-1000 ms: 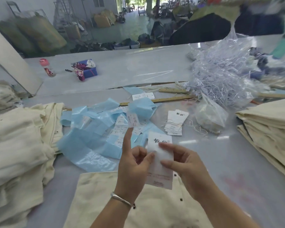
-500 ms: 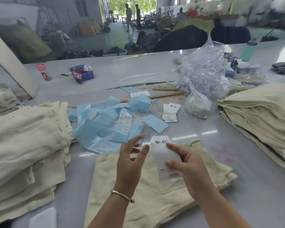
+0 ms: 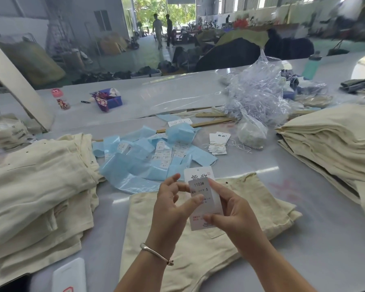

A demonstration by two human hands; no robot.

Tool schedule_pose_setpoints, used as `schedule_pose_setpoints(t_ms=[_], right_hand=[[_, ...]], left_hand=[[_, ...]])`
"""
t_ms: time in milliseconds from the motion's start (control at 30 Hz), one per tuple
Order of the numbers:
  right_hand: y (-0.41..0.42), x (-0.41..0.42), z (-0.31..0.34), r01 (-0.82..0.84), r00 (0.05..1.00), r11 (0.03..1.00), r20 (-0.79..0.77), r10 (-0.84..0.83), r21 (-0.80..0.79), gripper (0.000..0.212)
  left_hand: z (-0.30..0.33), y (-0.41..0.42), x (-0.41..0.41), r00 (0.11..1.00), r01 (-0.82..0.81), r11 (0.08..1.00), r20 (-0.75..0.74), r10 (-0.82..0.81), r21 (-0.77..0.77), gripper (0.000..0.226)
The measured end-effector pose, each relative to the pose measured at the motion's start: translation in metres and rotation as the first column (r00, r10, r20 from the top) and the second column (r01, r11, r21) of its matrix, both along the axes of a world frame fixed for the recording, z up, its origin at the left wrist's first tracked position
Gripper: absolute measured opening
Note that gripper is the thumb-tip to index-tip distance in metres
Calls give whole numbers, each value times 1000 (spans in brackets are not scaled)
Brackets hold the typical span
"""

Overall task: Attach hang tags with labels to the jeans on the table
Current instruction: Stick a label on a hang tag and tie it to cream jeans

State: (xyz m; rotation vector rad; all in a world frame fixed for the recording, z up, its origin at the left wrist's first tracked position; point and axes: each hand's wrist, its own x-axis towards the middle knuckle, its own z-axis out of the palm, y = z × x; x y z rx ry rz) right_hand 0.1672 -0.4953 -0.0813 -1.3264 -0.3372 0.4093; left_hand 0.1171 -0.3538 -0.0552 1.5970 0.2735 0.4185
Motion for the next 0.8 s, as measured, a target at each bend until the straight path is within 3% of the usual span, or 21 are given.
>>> schedule_pose_setpoints(t_ms=[400,800], right_hand=[[-4,-9,4,39,996,999,85,-38,-4,78],[-4,-13,12,61,994,998,87,-63,24,79]], left_hand=[[-4,-5,2,998,-43,957,-27,53,287,26],[-4,-20,3,993,-117,944,12,119,307,30]])
